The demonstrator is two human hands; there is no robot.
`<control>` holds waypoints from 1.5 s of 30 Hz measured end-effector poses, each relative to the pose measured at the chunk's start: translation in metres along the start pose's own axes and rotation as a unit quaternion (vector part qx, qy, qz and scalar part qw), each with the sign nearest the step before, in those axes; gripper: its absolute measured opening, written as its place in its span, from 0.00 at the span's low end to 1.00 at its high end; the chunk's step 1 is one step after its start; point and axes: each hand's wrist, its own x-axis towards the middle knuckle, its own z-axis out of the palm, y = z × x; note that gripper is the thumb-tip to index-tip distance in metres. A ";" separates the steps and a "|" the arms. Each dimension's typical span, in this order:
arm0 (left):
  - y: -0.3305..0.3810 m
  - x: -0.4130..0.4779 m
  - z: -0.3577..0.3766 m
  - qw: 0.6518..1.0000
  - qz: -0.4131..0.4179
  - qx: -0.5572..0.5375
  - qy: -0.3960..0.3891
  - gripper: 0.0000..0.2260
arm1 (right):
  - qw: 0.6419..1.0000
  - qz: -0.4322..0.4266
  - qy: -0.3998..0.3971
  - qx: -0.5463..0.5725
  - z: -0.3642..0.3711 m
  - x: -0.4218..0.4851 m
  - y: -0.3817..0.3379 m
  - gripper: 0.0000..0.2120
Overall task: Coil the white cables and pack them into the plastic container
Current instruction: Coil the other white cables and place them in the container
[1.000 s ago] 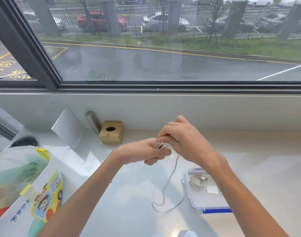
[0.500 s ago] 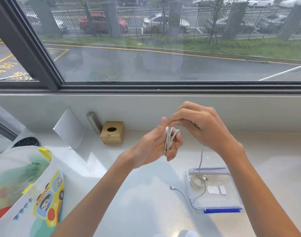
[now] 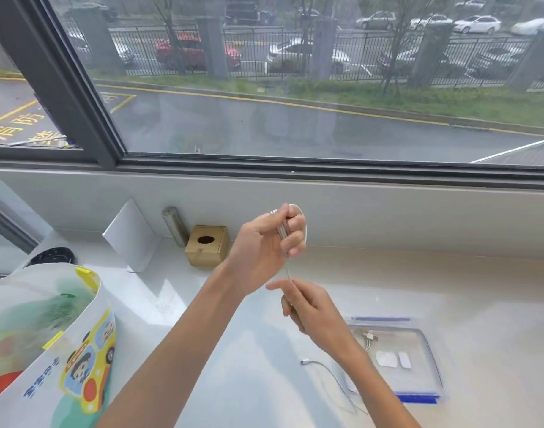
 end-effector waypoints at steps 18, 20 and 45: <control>-0.031 -0.021 0.044 0.946 -0.087 0.285 -0.125 0.31 | 0.801 -0.439 0.089 -0.399 -0.109 0.007 -0.102 0.10; -0.027 -0.021 0.048 0.962 -0.129 0.190 -0.149 0.29 | 0.860 -0.404 0.066 -0.305 -0.113 0.017 -0.103 0.08; -0.036 -0.006 0.041 0.962 -0.189 0.108 -0.162 0.38 | 0.895 -0.339 0.035 -0.286 -0.119 0.029 -0.109 0.05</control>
